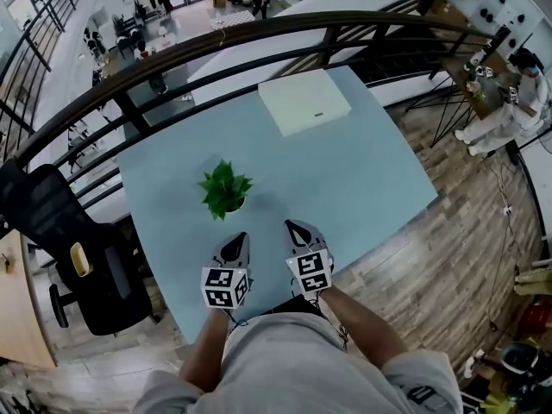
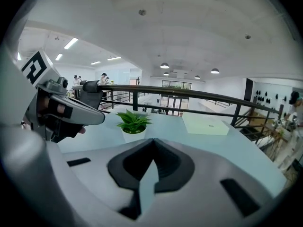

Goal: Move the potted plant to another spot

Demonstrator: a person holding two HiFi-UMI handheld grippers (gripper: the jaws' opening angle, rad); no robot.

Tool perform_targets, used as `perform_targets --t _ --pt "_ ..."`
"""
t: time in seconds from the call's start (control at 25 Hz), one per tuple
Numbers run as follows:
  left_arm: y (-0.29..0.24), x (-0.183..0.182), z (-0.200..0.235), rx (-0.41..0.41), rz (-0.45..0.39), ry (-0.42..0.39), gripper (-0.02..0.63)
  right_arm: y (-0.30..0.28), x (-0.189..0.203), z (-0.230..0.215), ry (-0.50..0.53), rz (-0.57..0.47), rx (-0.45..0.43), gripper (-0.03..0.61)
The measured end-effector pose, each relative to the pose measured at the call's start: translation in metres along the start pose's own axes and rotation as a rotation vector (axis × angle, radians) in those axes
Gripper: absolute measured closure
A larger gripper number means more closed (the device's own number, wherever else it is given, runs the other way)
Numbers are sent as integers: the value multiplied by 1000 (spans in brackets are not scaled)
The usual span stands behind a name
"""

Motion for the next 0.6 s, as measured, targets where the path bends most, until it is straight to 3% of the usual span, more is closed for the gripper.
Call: perform_targets --t 0.32,0.6 --pt "10 -21 2 -21 -51 -13 601 5 -31 -6 -25 -79 7 575" --pt "14 -40 5 -59 -109 -11 601 9 -54 -12 12 -141 13 575"
Point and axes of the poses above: the fingertips, and each gripper's own axes: y backward along the fingers, z to its left, x out of its underside, the point moved 7 cm from there along y, backward along the fingers, and after that the axes turned 7 degrees about z, right-handed, at the moved point
